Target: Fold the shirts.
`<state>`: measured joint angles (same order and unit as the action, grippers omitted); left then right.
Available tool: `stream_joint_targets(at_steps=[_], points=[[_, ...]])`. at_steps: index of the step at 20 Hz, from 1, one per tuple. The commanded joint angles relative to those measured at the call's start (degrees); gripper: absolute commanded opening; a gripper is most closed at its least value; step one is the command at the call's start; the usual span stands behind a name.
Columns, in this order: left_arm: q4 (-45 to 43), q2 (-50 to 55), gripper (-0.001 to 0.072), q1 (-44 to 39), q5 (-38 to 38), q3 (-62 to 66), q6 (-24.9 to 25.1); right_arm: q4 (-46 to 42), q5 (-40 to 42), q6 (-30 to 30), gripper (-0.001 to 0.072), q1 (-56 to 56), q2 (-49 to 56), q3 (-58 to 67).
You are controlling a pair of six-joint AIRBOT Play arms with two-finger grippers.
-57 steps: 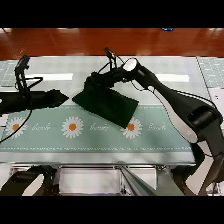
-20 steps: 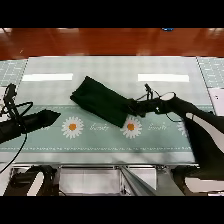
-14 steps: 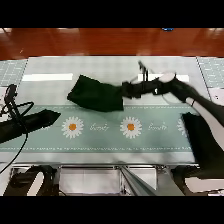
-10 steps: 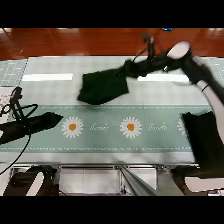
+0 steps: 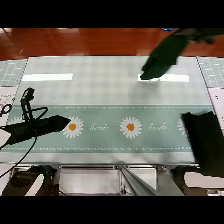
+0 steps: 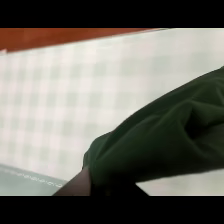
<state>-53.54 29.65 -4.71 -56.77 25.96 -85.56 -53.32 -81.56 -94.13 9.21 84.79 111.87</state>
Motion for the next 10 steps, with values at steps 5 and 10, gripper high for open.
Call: stream_joint_targets(at_steps=[5, 10], points=[[0.0, -0.1, 0.0015, -1.0, 2.5, 0.0, 0.5, -5.2, -20.0, -0.1, 0.0022, 22.3, -8.1, 1.0], [0.0, 0.0, 0.0015, -1.0, 6.8, 0.0, 0.5, -8.4, -25.0, 1.1, 0.0022, 35.0, -14.8, -5.4]])
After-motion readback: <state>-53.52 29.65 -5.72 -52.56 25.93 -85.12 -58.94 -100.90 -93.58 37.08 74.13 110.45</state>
